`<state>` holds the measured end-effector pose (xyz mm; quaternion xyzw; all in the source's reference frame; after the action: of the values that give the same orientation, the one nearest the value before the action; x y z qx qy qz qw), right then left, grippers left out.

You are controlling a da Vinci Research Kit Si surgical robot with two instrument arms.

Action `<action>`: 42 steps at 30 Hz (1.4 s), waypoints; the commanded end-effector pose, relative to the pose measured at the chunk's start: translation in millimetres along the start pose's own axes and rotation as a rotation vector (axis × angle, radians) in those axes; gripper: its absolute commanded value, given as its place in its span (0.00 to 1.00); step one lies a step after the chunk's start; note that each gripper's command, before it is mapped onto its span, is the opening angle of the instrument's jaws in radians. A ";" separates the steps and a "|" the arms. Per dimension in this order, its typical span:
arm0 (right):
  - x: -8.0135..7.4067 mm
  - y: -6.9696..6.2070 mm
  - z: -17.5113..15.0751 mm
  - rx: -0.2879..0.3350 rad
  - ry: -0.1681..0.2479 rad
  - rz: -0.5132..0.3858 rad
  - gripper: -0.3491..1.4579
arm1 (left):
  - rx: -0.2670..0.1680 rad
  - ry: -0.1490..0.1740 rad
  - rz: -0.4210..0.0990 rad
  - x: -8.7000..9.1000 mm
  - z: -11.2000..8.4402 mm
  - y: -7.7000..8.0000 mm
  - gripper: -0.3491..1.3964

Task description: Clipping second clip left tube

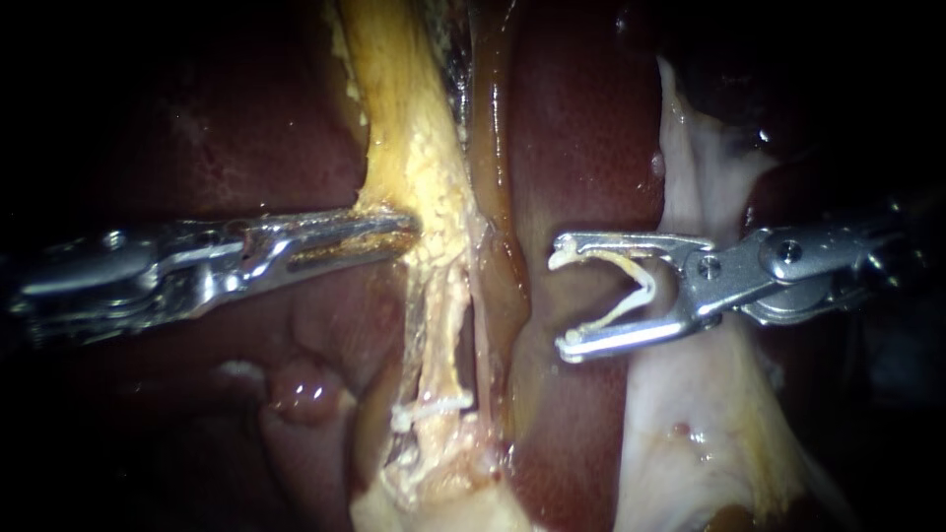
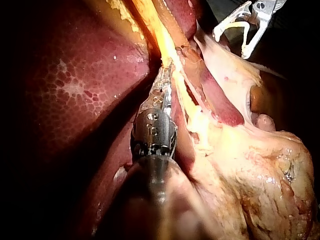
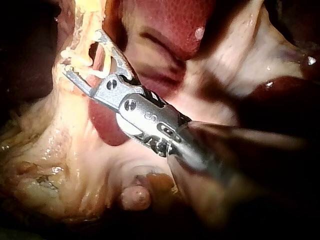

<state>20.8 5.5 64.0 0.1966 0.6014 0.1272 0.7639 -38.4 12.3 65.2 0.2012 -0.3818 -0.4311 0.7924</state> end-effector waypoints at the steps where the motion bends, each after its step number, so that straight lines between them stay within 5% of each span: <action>1: 0.0 -0.1 0.1 0.002 0.000 0.000 0.52 | 0.000 0.000 0.000 0.0 -0.1 0.0 0.00; 8: -2.7 -1.2 2.3 0.043 -0.020 0.103 0.51 | -0.001 0.007 -0.010 -2.1 -2.9 -0.5 0.00; 15: -7.4 -2.4 7.7 0.097 -0.050 0.192 0.51 | -0.002 -0.040 -0.015 -4.4 -6.8 -1.9 0.00; 21: -10.0 -2.8 11.4 0.115 -0.084 0.219 0.50 | -0.002 -0.054 -0.005 -5.2 -8.2 -3.3 0.00; 33: -12.2 -0.9 14.0 0.113 -0.098 0.224 0.50 | -0.006 -0.058 0.004 -5.2 -8.5 -4.4 0.00; 42: -12.4 -2.0 16.8 0.177 -0.099 0.236 0.50 | -0.007 -0.058 0.004 -5.2 -8.5 -4.4 0.00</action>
<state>34.3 -4.3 77.1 0.3421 0.5469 0.1492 0.7494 -35.9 14.2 54.7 0.1851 -0.4037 -0.4362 0.7826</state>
